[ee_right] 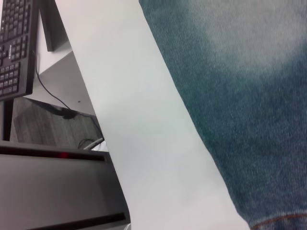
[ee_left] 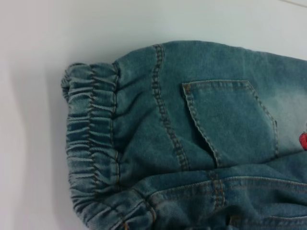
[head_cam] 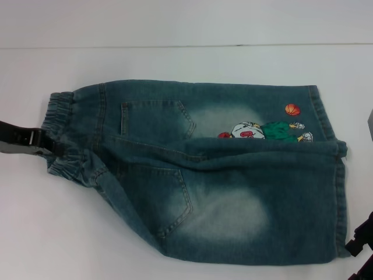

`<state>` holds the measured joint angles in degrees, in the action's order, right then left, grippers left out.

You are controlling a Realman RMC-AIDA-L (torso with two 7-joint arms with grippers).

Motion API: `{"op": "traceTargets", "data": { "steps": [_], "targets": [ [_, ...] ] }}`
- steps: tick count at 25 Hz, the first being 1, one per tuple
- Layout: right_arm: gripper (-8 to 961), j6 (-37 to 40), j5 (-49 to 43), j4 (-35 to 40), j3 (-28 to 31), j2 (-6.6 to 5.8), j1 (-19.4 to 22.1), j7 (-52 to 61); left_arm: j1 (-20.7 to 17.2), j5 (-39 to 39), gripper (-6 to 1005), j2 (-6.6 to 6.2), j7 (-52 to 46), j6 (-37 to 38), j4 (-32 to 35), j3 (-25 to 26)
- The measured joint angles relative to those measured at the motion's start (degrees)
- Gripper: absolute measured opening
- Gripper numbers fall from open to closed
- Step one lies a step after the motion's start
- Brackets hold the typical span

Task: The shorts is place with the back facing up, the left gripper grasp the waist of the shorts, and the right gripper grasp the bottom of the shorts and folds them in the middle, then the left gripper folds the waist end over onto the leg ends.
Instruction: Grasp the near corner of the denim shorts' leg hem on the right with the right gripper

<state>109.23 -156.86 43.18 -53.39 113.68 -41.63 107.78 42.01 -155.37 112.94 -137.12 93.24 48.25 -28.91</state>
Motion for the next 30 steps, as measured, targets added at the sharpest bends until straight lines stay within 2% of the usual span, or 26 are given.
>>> {"op": "traceTargets", "data": {
  "steps": [10, 21, 25, 30],
  "targets": [
    [942, -0.68, 0.16, 0.47, 1.32, 0.00, -1.41, -0.36, -0.17, 0.00, 46, 0.18, 0.12, 0.01, -0.01, -0.18],
    [935, -1.06, -0.10, 0.06, 0.80, 1.33, -2.05, -0.99, -0.56, -0.03, 44, 0.44, 0.50, 0.01, 0.00, -0.02],
    [931, -1.06, -0.27, -0.02, 0.29, 1.45, -1.82, -1.07, -0.56, -0.03, 44, 0.44, 0.51, 0.00, 0.00, 0.00],
    [845, -1.56, -0.25, -0.04, 0.23, 1.54, -1.58, -1.37, -0.56, 0.37, 44, 0.43, 0.53, -0.09, 0.00, 0.09]
  ]
}}
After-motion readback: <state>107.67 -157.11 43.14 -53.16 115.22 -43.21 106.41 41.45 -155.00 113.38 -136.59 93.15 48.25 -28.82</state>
